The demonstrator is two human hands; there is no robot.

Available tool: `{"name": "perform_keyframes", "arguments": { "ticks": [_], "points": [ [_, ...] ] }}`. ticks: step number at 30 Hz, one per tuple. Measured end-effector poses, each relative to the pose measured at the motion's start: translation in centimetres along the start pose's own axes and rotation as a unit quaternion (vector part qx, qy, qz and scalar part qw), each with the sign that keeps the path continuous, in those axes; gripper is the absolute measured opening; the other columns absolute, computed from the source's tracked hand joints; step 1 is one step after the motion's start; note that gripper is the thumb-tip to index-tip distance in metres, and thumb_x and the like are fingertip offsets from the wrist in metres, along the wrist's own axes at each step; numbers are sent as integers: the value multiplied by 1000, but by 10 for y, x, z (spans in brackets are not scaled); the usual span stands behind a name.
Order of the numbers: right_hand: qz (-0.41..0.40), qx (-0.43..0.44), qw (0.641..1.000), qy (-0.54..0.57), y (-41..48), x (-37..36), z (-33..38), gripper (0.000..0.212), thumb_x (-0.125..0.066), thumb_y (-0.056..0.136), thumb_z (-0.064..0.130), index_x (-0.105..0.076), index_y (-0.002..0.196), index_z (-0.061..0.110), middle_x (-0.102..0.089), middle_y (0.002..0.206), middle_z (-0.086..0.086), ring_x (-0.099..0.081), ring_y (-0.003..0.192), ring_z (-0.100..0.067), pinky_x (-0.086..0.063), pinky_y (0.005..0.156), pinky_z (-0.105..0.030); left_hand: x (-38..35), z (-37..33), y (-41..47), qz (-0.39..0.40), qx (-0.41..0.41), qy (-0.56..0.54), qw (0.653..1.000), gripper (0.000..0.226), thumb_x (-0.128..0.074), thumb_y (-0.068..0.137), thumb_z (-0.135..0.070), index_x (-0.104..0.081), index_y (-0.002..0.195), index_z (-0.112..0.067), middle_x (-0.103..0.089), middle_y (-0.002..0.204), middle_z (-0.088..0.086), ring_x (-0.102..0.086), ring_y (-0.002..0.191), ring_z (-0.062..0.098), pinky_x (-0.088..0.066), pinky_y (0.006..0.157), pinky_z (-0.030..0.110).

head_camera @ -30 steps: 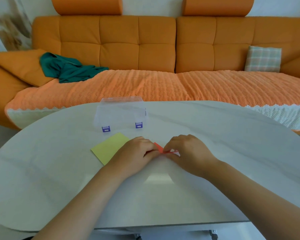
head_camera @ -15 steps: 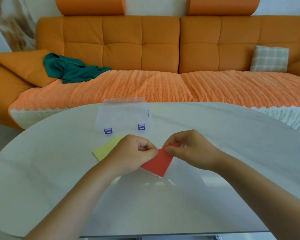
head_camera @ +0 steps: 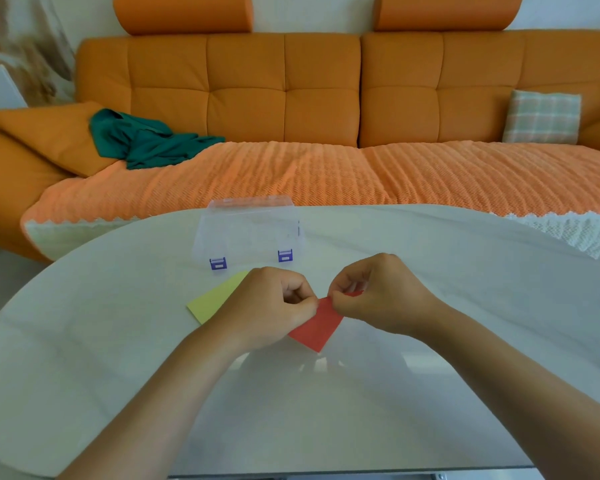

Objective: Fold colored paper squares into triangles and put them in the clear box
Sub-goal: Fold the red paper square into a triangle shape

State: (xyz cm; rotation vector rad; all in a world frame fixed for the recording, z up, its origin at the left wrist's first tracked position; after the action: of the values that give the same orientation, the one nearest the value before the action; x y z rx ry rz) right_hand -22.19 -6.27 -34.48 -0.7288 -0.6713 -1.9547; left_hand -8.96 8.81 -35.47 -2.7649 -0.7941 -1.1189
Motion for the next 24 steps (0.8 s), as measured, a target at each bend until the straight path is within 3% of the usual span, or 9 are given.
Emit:
{"name": "perform_keyframes", "arguments": {
  "ticks": [5, 9, 11, 14, 18, 20, 24],
  "points": [
    [-19, -29, 999, -28, 5, 12, -14, 9, -71, 78, 26, -77, 73, 31, -71, 68, 20, -67, 67, 0, -61, 70, -31, 13, 6, -1, -4, 15, 11, 1000, 18, -67, 82, -17, -68, 65, -23, -66, 59, -11, -54, 55, -1, -43, 56, 11],
    [-77, -49, 994, -66, 6, 21, -23, 12, -68, 80, 26, -73, 71, 32, -70, 68, 18, -66, 69, -3, -59, 71, -32, 23, 9, -2, -36, 21, 26, 999, 17, -68, 84, -20, -69, 67, -24, -69, 65, -12, -63, 63, 3, -48, 62, 17],
    [-85, -22, 996, -12, 6, 19, -20, 13, -66, 83, 24, -74, 78, 33, -71, 75, 19, -66, 74, -3, -56, 72, -25, 22, 7, -4, -33, 14, 23, 999, 17, -68, 84, -21, -71, 68, -26, -71, 69, -13, -65, 67, 2, -47, 63, 14],
    [-24, 26, 999, 29, 5, 7, -8, 11, -67, 88, 33, -75, 94, 36, -72, 88, 22, -65, 84, 0, -48, 74, -11, 15, -1, -5, -15, 3, 30, 999, 17, -69, 85, -21, -72, 70, -28, -71, 71, -16, -65, 69, -1, -46, 63, 11],
    [6, 22, 1000, 11, 5, -3, -4, 14, -70, 90, 30, -73, 78, 37, -72, 78, 21, -65, 78, 1, -53, 75, -20, 9, -7, -4, -34, 6, 102, 994, 11, -65, 86, -34, -74, 81, -36, -71, 78, -23, -66, 77, -1, -55, 69, 25],
    [3, 27, 1000, 3, 5, -2, -2, 16, -69, 91, 30, -72, 77, 37, -72, 78, 20, -65, 79, -1, -55, 75, -24, 6, -11, -4, -62, 0, 148, 987, 11, -62, 85, -42, -73, 87, -41, -70, 79, -26, -65, 79, -2, -55, 67, 25],
    [1, 49, 999, -14, 3, -3, 0, 16, -68, 92, 29, -72, 80, 38, -71, 80, 21, -64, 81, -2, -55, 77, -27, 1, -14, -2, -85, -4, 128, 988, 12, -63, 82, -42, -73, 79, -36, -70, 72, -23, -65, 73, 1, -57, 64, 30]
  ]
}}
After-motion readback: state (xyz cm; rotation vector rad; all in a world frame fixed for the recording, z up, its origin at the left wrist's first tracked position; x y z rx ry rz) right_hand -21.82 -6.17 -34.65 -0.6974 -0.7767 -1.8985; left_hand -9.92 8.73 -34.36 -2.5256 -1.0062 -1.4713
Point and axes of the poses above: each hand's wrist, its own y-axis towards the middle knuckle, its own x-axis out of the back of the hand, z = x × y, the point moved 1 cm from there along y, towards the middle knuckle
